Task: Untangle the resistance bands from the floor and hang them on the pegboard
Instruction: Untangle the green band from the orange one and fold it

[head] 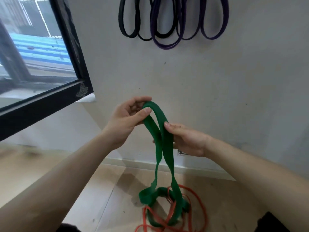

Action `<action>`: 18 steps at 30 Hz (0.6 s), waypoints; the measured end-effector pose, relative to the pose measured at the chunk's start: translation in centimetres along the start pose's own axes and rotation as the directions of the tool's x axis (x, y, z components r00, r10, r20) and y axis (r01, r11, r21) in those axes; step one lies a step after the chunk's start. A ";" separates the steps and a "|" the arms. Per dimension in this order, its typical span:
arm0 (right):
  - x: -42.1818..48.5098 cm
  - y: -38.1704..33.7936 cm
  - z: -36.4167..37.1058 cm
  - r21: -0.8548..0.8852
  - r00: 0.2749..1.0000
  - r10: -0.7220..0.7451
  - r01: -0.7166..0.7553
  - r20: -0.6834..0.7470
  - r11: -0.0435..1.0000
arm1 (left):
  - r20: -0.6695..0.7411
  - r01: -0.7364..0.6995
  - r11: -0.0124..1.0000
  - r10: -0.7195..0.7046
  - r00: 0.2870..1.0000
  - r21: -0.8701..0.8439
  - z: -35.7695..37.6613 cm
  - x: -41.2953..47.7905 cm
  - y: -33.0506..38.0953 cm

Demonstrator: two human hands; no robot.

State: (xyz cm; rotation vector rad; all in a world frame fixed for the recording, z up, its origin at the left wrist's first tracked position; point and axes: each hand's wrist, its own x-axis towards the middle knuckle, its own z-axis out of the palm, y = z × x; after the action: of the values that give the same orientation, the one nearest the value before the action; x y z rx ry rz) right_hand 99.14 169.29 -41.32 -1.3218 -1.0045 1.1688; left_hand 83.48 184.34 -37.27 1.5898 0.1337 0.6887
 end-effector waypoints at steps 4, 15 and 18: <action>-0.1 0.6 -0.4 -0.019 0.999 0.033 -0.032 0.019 0.999 | 0.030 -0.020 0.982 0.015 0.999 0.189 -1.4 -0.6 -0.4; -0.9 -0.5 -0.4 -0.067 1.000 -0.002 0.002 -0.002 0.998 | 0.476 -0.459 0.416 0.070 0.877 0.785 -0.7 -2.1 -1.2; -1.2 -0.8 -0.4 -0.051 1.000 0.005 -0.005 0.004 0.999 | 0.499 -0.513 0.353 0.137 0.856 0.783 -1.0 -1.8 -1.6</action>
State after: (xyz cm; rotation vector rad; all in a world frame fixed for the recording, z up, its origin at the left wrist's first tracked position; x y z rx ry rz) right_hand 99.36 168.11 -40.42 -1.3628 -1.0408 1.1572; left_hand 81.98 184.56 -39.40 2.8724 -0.1401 0.6482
